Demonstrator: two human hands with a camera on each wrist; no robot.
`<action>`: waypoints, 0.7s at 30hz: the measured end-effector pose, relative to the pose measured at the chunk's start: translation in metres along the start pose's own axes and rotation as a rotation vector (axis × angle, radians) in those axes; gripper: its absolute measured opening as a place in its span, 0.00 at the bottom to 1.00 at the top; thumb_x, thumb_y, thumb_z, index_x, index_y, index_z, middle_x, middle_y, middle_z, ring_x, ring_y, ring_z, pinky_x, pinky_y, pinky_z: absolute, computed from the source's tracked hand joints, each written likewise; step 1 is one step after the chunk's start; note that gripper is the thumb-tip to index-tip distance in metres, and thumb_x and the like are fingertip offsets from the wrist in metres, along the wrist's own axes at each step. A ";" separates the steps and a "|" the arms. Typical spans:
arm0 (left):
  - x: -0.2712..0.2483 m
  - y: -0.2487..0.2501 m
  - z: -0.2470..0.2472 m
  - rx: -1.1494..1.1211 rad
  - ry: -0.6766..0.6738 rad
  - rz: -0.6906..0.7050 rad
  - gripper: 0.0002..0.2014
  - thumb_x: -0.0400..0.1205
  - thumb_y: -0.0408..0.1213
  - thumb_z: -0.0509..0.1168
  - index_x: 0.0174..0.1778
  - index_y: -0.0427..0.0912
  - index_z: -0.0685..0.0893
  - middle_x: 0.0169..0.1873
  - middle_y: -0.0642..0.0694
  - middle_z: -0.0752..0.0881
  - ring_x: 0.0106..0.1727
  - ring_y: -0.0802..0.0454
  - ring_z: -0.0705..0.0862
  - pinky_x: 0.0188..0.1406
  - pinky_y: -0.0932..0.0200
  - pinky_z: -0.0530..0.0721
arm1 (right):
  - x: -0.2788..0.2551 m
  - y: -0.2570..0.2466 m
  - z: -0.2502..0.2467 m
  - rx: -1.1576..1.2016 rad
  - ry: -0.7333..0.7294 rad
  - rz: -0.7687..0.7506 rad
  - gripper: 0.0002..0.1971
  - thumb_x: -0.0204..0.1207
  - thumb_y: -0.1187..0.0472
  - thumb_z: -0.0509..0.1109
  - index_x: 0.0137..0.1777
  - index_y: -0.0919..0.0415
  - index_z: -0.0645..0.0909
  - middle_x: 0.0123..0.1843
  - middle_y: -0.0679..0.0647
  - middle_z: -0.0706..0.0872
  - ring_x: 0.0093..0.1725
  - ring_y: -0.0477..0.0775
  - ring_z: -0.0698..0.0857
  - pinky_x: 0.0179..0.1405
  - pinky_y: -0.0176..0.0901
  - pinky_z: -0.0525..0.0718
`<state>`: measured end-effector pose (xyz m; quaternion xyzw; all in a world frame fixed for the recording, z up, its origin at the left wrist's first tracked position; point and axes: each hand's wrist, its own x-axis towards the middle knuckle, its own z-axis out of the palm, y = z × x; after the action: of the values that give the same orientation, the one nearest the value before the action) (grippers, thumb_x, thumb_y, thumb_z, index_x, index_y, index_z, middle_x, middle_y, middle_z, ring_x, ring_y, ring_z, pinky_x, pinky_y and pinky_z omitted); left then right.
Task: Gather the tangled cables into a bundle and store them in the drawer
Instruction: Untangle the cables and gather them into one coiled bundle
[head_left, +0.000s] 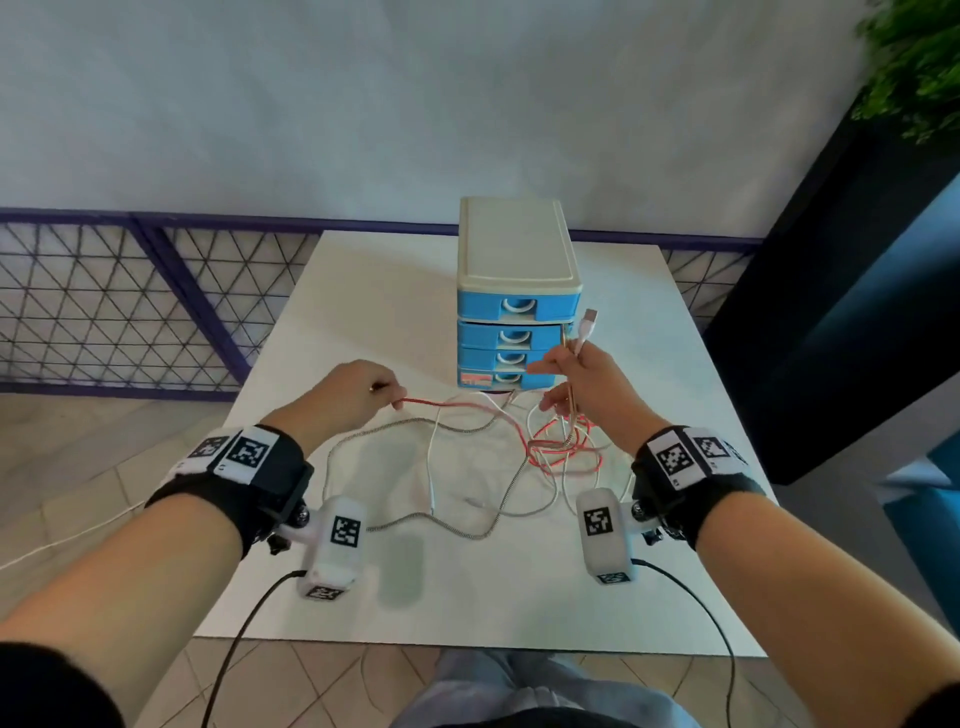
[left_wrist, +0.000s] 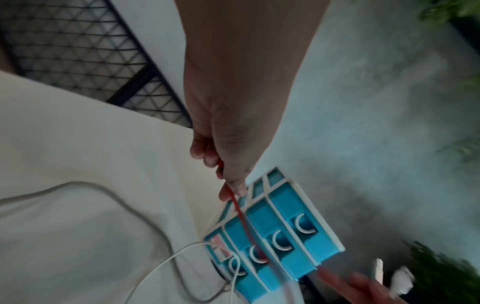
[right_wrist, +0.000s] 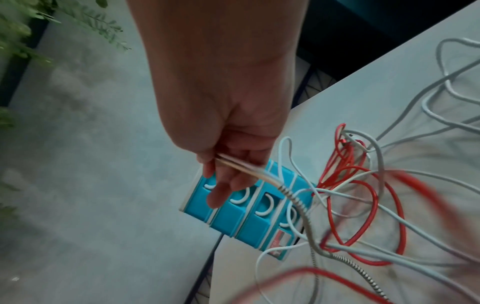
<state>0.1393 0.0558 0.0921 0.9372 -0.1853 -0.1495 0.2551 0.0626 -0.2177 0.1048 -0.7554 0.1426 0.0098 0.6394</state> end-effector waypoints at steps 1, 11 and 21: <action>0.000 0.007 -0.007 0.048 0.044 0.040 0.07 0.81 0.39 0.67 0.40 0.44 0.89 0.40 0.46 0.83 0.41 0.48 0.80 0.38 0.59 0.73 | -0.001 -0.003 0.001 -0.016 0.008 -0.022 0.10 0.87 0.61 0.54 0.53 0.65 0.76 0.53 0.55 0.88 0.29 0.49 0.86 0.25 0.35 0.78; 0.012 0.112 -0.008 -0.518 0.211 0.312 0.14 0.70 0.37 0.78 0.51 0.49 0.88 0.46 0.49 0.91 0.46 0.62 0.88 0.52 0.66 0.83 | -0.017 -0.037 0.033 0.261 -0.167 -0.050 0.15 0.88 0.61 0.54 0.63 0.70 0.77 0.47 0.62 0.88 0.43 0.56 0.90 0.51 0.45 0.88; -0.003 0.113 0.059 -1.047 -0.155 0.232 0.33 0.75 0.62 0.63 0.68 0.41 0.75 0.60 0.45 0.87 0.63 0.55 0.84 0.65 0.59 0.80 | -0.017 -0.057 0.046 0.530 -0.156 -0.005 0.15 0.88 0.56 0.53 0.42 0.60 0.72 0.29 0.52 0.71 0.26 0.49 0.72 0.31 0.46 0.76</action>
<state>0.0845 -0.0581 0.1044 0.6445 -0.2064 -0.2614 0.6882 0.0672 -0.1622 0.1547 -0.5592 0.0887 0.0290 0.8238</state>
